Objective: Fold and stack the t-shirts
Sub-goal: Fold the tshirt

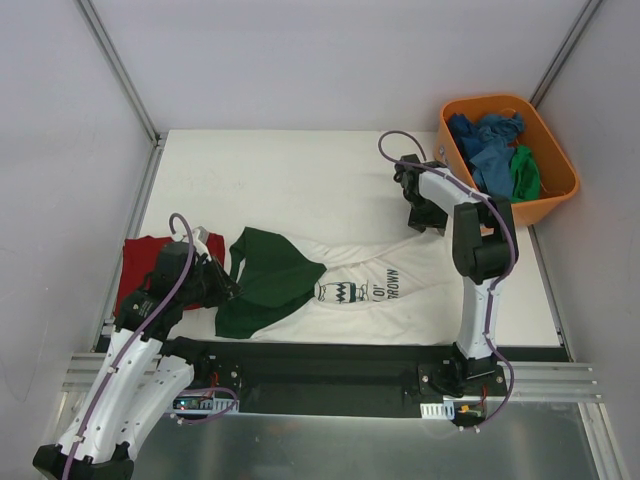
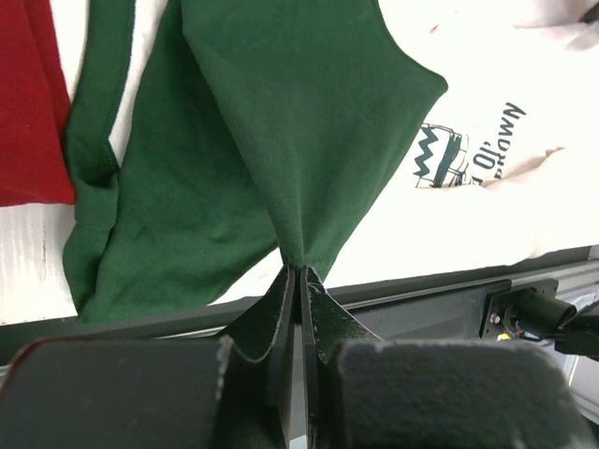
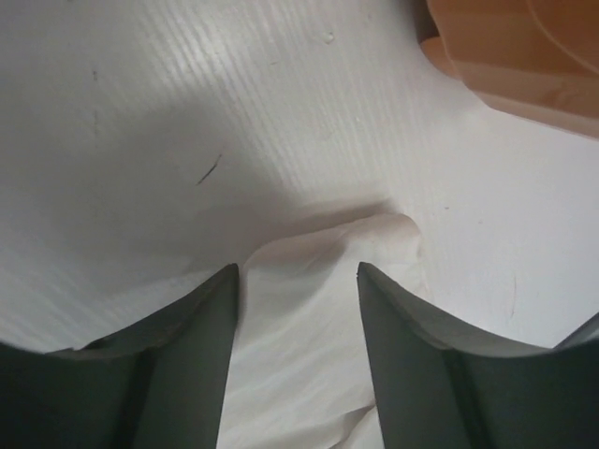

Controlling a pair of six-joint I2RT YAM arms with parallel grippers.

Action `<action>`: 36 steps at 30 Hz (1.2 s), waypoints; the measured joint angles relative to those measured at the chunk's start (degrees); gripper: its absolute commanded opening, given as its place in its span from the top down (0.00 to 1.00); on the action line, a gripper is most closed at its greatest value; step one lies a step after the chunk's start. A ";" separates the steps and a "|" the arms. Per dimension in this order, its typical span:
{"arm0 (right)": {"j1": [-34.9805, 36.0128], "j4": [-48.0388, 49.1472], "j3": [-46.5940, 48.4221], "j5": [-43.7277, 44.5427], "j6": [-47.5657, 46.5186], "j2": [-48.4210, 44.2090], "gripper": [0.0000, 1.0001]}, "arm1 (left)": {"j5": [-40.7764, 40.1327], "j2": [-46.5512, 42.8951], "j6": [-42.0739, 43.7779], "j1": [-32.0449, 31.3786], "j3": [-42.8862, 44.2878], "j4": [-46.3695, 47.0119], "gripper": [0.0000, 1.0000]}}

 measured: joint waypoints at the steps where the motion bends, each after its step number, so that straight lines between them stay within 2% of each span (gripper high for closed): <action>1: -0.11 -0.39 0.00 0.52 0.13 0.00 0.56 | -0.22 -0.02 0.07 0.00 0.07 -0.02 1.00; 3: -0.50 -0.98 0.07 1.53 0.50 0.02 0.67 | -0.52 -0.02 0.17 0.00 0.15 -0.02 1.00; 10: -2.51 -2.56 1.73 4.17 1.07 0.20 0.82 | -0.90 -0.63 0.22 0.00 0.28 -0.07 1.00; 12: -2.89 -2.75 1.75 4.61 1.05 0.20 0.93 | -0.98 -0.76 0.22 0.00 0.46 -0.09 1.00; 15: -2.97 -3.13 1.73 4.87 0.98 0.20 0.99 | -1.49 -0.74 0.26 0.00 0.70 -0.11 1.00; 27: -2.89 -2.34 -0.07 6.01 1.07 -0.90 0.99 | -3.06 0.04 0.22 0.00 2.21 -0.26 1.00; 36: -2.29 -1.95 -12.48 8.87 2.99 -15.17 0.99 | -1.62 0.09 -0.76 0.00 2.93 -1.09 1.00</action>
